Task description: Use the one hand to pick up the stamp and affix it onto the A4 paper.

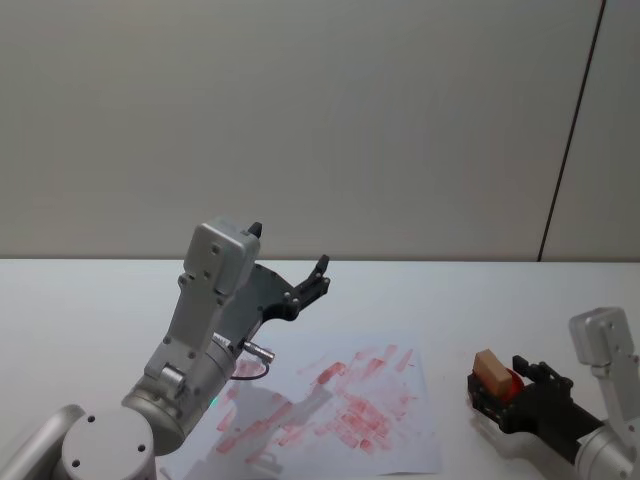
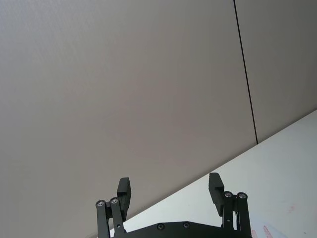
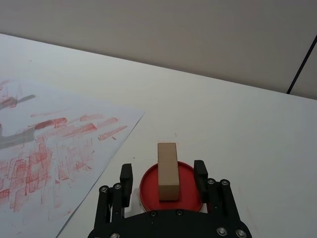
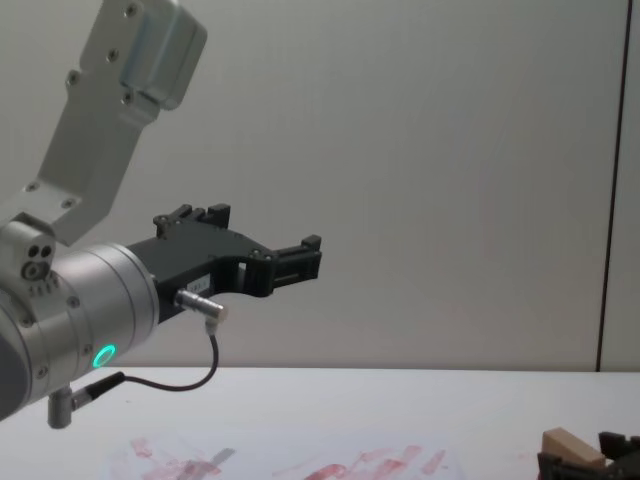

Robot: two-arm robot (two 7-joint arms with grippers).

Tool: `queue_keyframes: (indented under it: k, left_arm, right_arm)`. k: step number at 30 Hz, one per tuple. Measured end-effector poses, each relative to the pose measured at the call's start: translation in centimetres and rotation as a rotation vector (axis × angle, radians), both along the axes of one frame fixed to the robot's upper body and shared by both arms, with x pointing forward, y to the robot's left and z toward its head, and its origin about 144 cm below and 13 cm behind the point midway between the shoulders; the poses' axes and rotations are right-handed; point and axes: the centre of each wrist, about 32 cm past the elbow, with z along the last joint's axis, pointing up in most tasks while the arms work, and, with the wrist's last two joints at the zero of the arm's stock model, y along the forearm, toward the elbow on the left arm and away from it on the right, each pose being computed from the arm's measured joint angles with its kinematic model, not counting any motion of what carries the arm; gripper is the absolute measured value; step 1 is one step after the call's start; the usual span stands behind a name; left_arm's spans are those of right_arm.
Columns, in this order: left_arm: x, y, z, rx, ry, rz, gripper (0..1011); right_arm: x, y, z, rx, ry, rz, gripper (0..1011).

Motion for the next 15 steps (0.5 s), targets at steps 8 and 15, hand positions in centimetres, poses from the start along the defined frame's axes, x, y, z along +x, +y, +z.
queue_keyframes:
  k: [8, 15]
  left_arm:
    - [0.0, 0.0, 0.0, 0.0, 0.0, 0.0, 1002]
    - [0.0, 0.0, 0.0, 0.0, 0.0, 0.0, 1002]
  right_arm:
    - [0.36, 0.29, -0.19, 0.011, -0.001, 0.002, 535]
    - [0.64, 0.5, -0.25, 0.016, -0.007, -0.006, 309]
